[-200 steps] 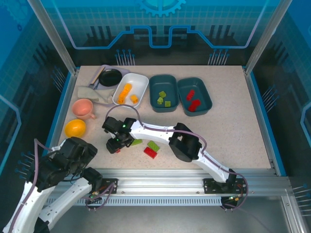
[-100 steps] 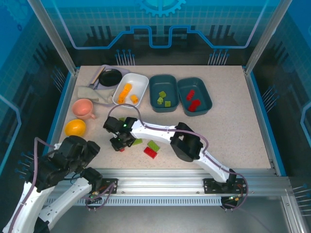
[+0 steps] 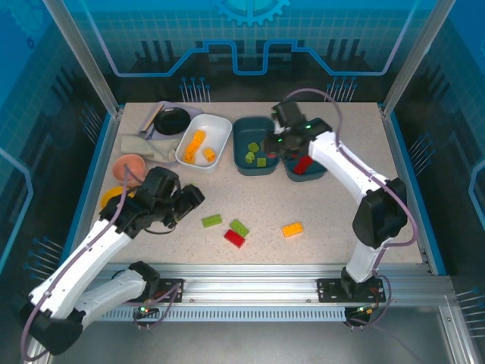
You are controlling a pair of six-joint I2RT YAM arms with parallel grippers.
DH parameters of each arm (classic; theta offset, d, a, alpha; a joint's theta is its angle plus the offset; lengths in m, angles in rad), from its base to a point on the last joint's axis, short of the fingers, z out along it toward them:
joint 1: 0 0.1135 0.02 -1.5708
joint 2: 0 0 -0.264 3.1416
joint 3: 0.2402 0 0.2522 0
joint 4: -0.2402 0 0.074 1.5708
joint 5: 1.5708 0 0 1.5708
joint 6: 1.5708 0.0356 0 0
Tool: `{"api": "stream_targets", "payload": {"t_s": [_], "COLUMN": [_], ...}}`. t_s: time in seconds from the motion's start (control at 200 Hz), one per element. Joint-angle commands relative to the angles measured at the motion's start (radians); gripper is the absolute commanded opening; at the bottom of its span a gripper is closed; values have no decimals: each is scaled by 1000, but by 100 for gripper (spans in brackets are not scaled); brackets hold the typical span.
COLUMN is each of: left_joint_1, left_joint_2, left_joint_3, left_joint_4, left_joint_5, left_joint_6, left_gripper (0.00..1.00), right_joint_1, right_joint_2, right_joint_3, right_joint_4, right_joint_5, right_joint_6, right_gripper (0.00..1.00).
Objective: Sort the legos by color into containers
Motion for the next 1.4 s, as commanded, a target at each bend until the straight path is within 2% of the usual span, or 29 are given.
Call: {"api": "stream_targets", "payload": {"t_s": [0.0,0.155,0.365,0.445,0.55,0.715,0.86,0.96,1.055,1.14,1.265,1.396], "left_joint_1": [-11,-23,-31,-31,-31,-30,-24,15,126,212,275,332], "left_joint_2": [76,179,230,242,249,247,256,264,289,344,468,607], "left_joint_3": [62,112,130,140,148,151,170,176,161,159,186,220], "left_joint_4": [154,202,219,205,185,124,67,23,-5,-18,-11,21], "left_joint_5": [55,48,19,8,-12,-52,-78,-71,11,66,63,67], "left_joint_6": [42,42,30,29,23,5,8,10,29,109,274,403], "left_gripper": [76,76,76,76,76,76,76,76,76,75,76,76], "right_joint_1": [-93,-198,-233,-242,-255,-262,-256,-236,-195,-129,6,142], "right_joint_2": [92,309,611,685,708,699,623,543,412,270,52,-147], "right_joint_3": [30,262,633,720,730,732,719,686,588,416,115,-193], "right_joint_4": [-24,-74,-221,-272,-272,-278,-273,-266,-232,-140,53,278], "right_joint_5": [-41,-106,-129,-126,-126,-130,-132,-117,-104,-123,-184,-287], "right_joint_6": [-29,-30,-14,11,38,41,23,3,-20,-54,-116,-100], "right_gripper": [18,19,20,21,25,42,53,54,54,55,62,76]}}
